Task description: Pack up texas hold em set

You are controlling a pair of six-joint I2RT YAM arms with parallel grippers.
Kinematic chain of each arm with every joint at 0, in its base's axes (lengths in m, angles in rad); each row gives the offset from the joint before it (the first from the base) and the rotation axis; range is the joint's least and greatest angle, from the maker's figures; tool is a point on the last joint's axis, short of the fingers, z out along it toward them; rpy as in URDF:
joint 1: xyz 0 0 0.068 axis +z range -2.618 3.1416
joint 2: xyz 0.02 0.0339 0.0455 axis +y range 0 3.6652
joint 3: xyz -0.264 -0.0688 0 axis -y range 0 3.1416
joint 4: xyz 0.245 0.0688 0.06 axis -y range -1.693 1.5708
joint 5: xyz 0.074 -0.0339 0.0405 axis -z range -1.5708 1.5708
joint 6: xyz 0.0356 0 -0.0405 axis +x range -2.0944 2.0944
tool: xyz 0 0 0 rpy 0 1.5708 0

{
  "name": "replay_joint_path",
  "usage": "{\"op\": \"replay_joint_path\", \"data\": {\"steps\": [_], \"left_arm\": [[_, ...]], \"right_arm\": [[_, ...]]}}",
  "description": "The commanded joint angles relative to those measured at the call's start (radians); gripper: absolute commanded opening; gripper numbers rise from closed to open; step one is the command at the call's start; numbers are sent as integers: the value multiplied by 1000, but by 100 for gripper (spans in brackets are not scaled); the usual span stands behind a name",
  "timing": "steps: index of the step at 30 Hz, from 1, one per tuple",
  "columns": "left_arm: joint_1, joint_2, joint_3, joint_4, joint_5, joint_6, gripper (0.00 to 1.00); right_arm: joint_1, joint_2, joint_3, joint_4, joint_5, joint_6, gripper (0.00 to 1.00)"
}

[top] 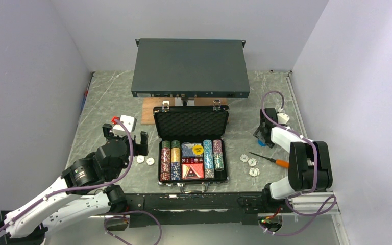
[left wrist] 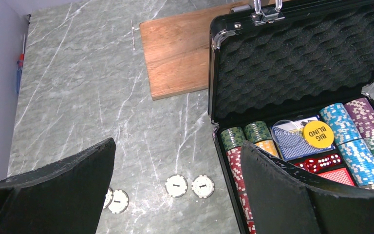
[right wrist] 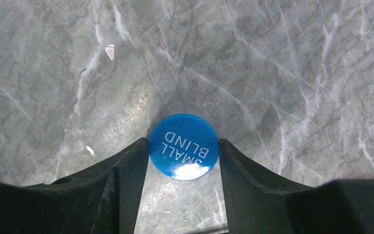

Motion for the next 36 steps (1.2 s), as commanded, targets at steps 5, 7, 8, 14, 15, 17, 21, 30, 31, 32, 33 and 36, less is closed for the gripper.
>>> {"op": "replay_joint_path", "data": {"steps": [5, 7, 8, 14, 15, 17, 21, 30, 31, 32, 33, 36], "left_arm": [[-2, -6, 8, 2, -5, 4, 99], [-3, -8, 8, 2, -5, 3, 99], [-2, -10, 8, 2, -6, 3, 99], [-2, -11, 7, 3, -7, 3, 99], [-2, -11, 8, 5, -7, 4, 99], [-3, -8, 8, 5, -6, 4, 99], [-2, -4, 8, 2, -7, 3, 99], [-3, -10, 8, 5, -8, 3, 99], [-2, -11, 8, 5, -9, 2, 99], [-2, -12, 8, 6, -9, 2, 99], [-3, -11, 8, 5, -9, 3, 99], [-2, -11, 8, 4, -13, 1, 99]], "right_arm": [[6, 34, 10, -12, -38, -5, 49], [6, 33, 12, -13, -39, -7, 48], [5, 30, 13, -12, -41, -7, 47], [6, -91, -27, 33, -71, -28, 37], [7, -127, -46, 52, -74, -31, 37], [7, -190, -80, 88, -82, -42, 35], [7, -277, -112, 97, -94, -58, 33], [147, -483, -139, 26, -172, -105, 31], [200, -537, -148, 29, -150, -111, 31], [283, -576, -156, 32, -133, -113, 31], [341, -615, -166, 39, -120, -110, 32], [507, -687, -192, 64, -93, -78, 31]]}}
